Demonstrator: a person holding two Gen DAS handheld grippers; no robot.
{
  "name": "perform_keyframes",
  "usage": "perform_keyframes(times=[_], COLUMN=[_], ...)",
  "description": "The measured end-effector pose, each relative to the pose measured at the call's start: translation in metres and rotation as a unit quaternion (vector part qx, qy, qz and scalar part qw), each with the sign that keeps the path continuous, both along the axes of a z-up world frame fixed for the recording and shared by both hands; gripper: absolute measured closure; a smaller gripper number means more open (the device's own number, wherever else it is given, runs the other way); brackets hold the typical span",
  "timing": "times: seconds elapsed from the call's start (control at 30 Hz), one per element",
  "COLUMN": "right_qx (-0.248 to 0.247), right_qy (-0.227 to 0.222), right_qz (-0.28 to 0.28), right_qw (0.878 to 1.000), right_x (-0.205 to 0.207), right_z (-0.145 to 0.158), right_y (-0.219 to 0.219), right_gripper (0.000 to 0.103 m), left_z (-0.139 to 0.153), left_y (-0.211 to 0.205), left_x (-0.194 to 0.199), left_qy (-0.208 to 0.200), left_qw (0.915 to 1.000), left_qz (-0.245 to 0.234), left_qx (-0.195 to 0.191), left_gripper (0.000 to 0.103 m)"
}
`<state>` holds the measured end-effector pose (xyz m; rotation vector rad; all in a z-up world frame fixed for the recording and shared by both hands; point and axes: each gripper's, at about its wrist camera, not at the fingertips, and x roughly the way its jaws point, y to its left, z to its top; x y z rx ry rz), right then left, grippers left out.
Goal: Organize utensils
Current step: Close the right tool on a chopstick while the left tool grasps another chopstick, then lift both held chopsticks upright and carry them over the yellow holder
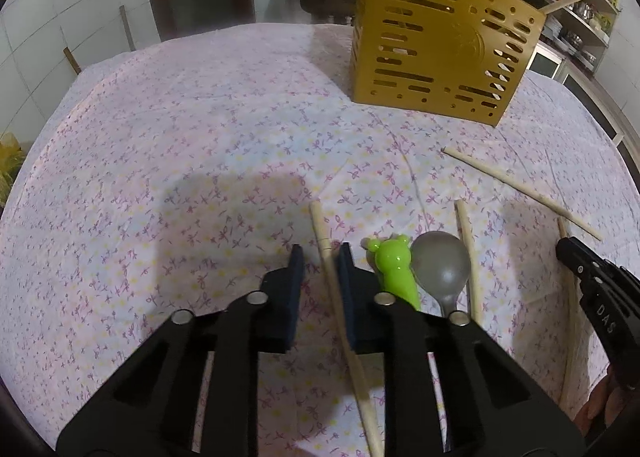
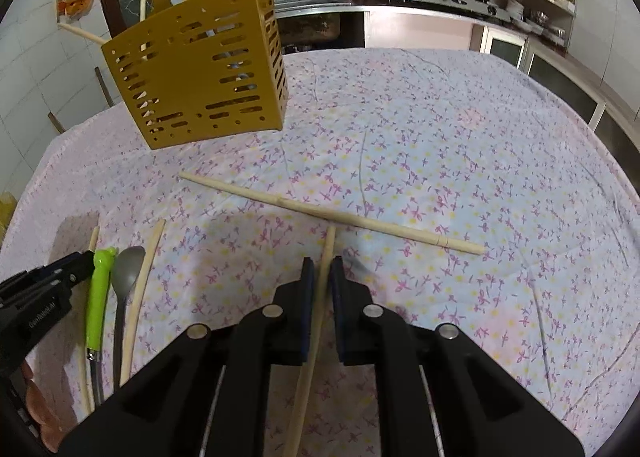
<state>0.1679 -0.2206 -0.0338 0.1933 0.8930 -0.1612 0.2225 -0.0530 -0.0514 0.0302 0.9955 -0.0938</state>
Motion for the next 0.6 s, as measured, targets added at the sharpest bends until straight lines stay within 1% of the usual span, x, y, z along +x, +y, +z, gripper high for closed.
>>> perform_keyframes(times=[0.17,0.37,0.47,0.6], right_qx=[0.004,-0.003,-0.011,-0.011], right_qy=[-0.009,-0.033,-0.057,-0.098], right_qz=[0.0,0.003,0.006,0.006], right_qw=[1.0,0.999,0.998,0.995], right_x=[-0.007,-0.02,-0.029,-0.044], right_z=[0.002,0.013,0.025,0.048], right_y=[0.001,0.006,0.008,0.009], right_gripper=[0.096,0.097,0.097,0.097], left_z=[0.0,0.007,0.019,0.042], left_y=[0.0,0.005,0.009,0.014], left_x=[-0.006,-0.018,-0.028,-0.046], left_qy=[-0.008,-0.025,-0.047,-0.09], left_qw=[1.0,0.9997,0.9988,0.9958], left_qz=[0.0,-0.001,-0.003,-0.006], left_qx=[0.002,-0.006,-0.01,-0.012], left_gripper=[0.096,0.098,0.098,0.098])
